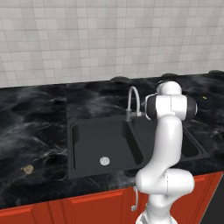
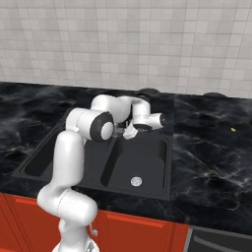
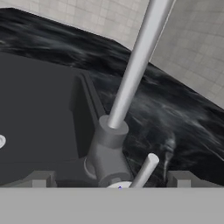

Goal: Turn on the sink faucet. Then move the garlic from the counter to the sink. Turn off the sink. Move the vegetable from the sink to the pot next to the stove. Finally move the pot to the rear left burner.

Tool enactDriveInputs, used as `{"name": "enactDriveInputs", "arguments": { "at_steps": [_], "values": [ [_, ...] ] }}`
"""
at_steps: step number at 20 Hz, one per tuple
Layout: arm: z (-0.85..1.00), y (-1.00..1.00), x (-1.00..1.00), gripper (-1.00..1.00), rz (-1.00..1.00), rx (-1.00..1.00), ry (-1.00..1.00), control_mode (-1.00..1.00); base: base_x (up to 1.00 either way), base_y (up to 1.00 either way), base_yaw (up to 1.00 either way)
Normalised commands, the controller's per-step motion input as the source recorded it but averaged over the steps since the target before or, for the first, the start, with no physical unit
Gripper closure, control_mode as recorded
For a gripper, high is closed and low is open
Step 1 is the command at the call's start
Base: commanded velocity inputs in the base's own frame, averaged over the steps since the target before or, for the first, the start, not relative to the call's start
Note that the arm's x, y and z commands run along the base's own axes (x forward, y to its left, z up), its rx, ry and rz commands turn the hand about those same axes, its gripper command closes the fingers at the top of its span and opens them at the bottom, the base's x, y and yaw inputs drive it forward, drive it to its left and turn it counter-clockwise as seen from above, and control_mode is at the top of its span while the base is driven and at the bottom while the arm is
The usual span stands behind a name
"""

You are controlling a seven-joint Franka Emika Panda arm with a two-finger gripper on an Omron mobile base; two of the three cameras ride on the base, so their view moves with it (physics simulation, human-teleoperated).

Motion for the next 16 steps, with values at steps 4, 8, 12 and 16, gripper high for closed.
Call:
{"name": "enactDriveInputs", "arguments": {
  "at_steps": [4, 8, 12, 16],
  "values": [
    [-0.09, 0.00, 0.01, -1.00, 0.00, 0.00, 0.00, -1.00, 0.00, 0.00, 0.00],
    [-0.05, 0.00, 0.03, -1.00, 0.00, 0.00, 0.00, -1.00, 0.00, 0.00, 0.00],
    [-0.01, 0.00, 0.05, -1.00, 0.00, 0.00, 0.00, -1.00, 0.00, 0.00, 0.00],
    [0.00, 0.00, 0.07, -1.00, 0.00, 0.00, 0.00, -1.00, 0.00, 0.00, 0.00]
  ]
}}
